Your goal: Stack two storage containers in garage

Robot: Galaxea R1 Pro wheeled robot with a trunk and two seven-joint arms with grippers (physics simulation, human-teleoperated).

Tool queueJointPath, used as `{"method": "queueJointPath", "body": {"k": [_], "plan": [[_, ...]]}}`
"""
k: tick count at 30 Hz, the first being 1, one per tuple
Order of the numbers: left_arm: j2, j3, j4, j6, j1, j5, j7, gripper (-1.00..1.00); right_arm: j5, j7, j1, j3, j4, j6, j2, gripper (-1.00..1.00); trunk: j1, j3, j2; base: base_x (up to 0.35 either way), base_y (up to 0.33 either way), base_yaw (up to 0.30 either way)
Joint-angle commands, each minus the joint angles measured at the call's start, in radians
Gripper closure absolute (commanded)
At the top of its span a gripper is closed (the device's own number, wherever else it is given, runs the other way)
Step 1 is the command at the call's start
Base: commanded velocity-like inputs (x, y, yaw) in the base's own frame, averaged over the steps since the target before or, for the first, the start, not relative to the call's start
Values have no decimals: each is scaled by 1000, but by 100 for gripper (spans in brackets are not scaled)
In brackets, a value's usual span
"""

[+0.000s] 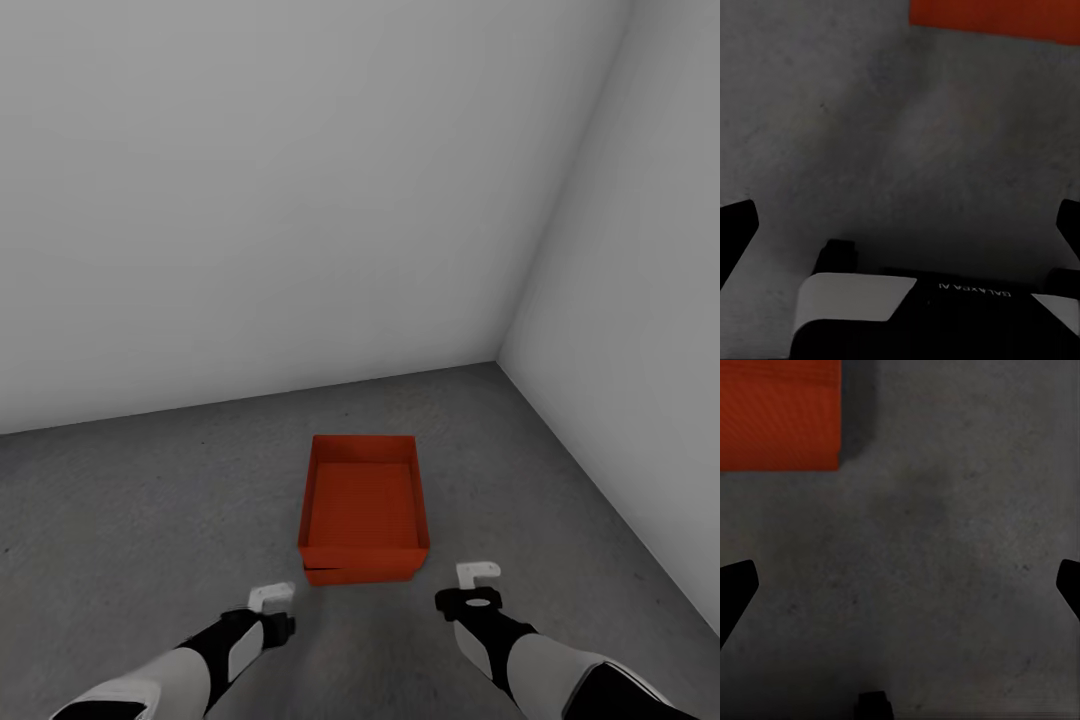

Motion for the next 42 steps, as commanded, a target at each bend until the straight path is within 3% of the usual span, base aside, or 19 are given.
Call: {"method": "queueJointPath", "body": {"k": [1, 3, 7, 28, 32, 36, 42], "plan": [[0, -1, 7, -2, 0, 17, 4, -100, -9, -3, 0, 9, 0, 0, 1, -100, 0, -1, -1, 0, 0, 0], [2, -2, 36, -25, 0, 48, 4, -100, -9, 0, 0, 9, 6, 0, 1, -100, 0, -1, -1, 0, 0, 0], [3, -3, 51, -35, 0, 61, 4, -100, -10, 2, 2, 9, 19, 0, 3, -100, 0, -1, -1, 0, 0, 0], [3, -3, 62, -36, 0, 65, 6, -100, -10, 2, 2, 9, 22, 6, 3, -100, 0, -1, -1, 0, 0, 0], [3, -3, 66, -36, 0, 65, 6, -100, -8, 1, 63, 10, 61, -8, 1, -100, 0, -1, -1, 0, 0, 0], [4, -3, 79, -35, 0, 65, 5, -100, -6, 1, 88, 10, 66, -13, 0, -100, 0, -1, -1, 0, 0, 0], [29, -3, 83, -30, 1, 65, 3, -100, -5, 2, 159, 10, 68, -54, -5, -100, 0, -1, -1, 0, 0, 0]]}}
